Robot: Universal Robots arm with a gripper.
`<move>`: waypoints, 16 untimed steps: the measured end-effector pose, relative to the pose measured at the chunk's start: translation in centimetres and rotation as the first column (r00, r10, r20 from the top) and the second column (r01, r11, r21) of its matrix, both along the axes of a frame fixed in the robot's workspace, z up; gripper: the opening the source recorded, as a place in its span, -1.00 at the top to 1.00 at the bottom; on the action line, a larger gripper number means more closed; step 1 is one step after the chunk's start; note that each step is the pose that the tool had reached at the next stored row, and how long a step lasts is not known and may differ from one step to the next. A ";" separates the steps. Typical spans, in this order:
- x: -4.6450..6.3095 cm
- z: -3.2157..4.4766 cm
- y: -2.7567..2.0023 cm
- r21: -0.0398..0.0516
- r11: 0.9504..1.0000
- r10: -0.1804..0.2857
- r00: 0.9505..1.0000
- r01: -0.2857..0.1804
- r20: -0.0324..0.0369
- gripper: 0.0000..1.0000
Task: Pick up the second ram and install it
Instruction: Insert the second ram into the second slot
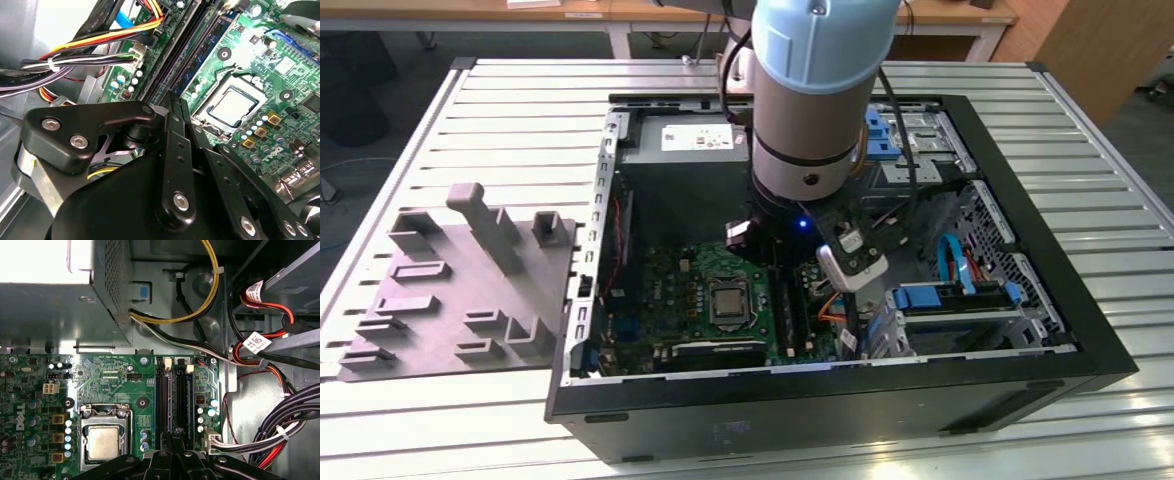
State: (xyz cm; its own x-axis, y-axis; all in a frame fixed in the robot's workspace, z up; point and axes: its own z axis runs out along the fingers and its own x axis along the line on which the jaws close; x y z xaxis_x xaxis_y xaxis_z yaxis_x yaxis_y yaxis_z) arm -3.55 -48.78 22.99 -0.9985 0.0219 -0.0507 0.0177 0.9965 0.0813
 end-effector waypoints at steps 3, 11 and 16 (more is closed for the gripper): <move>0.0 -0.01 0.00 0.000 1.000 0.000 1.000 0.000 0.000 0.77; 0.0 -0.17 0.00 0.000 1.000 0.000 1.000 0.000 0.000 0.77; 0.0 -0.18 0.00 0.000 1.000 0.000 1.000 0.000 0.000 0.77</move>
